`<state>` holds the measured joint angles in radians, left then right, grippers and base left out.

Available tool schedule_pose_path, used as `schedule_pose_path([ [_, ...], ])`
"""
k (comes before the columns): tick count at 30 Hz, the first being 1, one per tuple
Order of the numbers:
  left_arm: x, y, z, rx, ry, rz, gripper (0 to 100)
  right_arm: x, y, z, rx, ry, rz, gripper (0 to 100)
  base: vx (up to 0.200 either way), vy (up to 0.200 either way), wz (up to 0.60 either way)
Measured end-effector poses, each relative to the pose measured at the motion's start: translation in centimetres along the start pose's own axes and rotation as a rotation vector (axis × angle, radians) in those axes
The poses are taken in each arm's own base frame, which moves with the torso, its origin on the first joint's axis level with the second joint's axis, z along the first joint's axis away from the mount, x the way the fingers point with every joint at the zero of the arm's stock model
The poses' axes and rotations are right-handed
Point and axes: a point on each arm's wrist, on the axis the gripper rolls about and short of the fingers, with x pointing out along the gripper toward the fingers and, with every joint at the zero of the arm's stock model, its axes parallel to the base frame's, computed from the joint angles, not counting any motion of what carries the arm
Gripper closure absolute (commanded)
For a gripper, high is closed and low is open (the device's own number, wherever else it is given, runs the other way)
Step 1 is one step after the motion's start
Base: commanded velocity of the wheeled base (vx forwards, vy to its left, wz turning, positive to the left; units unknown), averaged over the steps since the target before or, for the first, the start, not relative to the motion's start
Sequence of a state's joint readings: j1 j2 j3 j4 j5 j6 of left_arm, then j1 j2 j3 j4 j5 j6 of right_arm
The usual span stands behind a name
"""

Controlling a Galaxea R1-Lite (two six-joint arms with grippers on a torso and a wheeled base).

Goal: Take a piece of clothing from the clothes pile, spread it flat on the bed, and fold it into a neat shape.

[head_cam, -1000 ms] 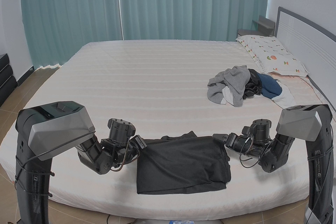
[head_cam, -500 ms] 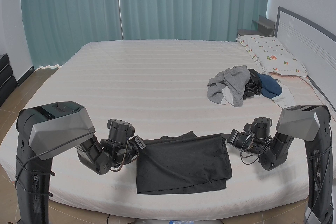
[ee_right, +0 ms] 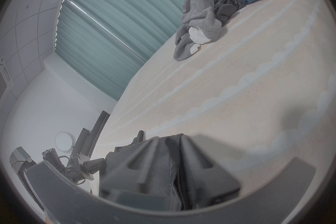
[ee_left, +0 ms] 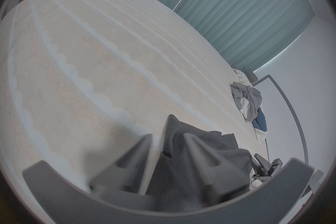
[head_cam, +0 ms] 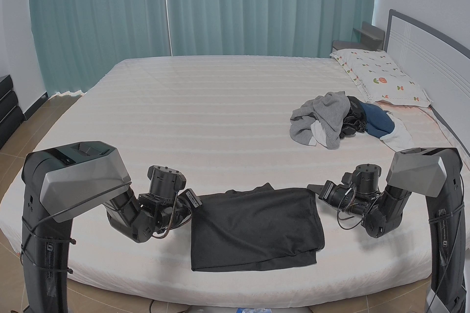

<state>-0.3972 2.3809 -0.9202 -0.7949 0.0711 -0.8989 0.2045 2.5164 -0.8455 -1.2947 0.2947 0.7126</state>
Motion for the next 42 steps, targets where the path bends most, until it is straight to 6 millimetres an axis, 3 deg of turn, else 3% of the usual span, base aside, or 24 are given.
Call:
schedule_pose_path([
  [5, -0.1, 0.2, 0.3, -0.018, 0.005, -0.006, 0, -1.8, 0.2, -0.4, 0.014, 0.051, 0.010, 0, 0.000, 0.000, 0.00],
  [12, -0.9, 1.0, 0.8, -0.090, 0.046, -0.021, 0, -6.2, 0.8, -1.7, 0.027, 0.224, 0.065, 0, 0.000, 0.000, 0.00],
  [16, -2.0, 1.6, 1.0, -0.117, 0.072, -0.051, 0, -7.9, 0.8, -2.4, -0.067, 0.276, 0.069, 0, -0.050, 0.000, 0.00],
  [27, -3.2, 2.0, 1.4, -0.136, 0.065, -0.087, 0, -9.5, 0.4, -4.0, -0.136, 0.352, 0.054, 0, -0.200, 0.000, 0.00],
  [34, -3.3, 2.0, 1.4, -0.134, 0.065, -0.091, 0, -9.2, 0.4, -3.8, -0.137, 0.343, 0.063, 0, 0.000, 0.000, 0.00],
  [35, -3.3, 1.9, 1.4, -0.134, 0.065, -0.092, 0, -9.1, 0.4, -3.7, -0.136, 0.338, 0.065, 100, 0.000, 0.000, 0.00],
  [42, -3.3, 1.9, 1.5, -0.134, 0.062, -0.093, 0, -7.8, 0.4, -3.4, -0.106, 0.317, 0.069, 100, 0.000, 0.000, 0.00],
])
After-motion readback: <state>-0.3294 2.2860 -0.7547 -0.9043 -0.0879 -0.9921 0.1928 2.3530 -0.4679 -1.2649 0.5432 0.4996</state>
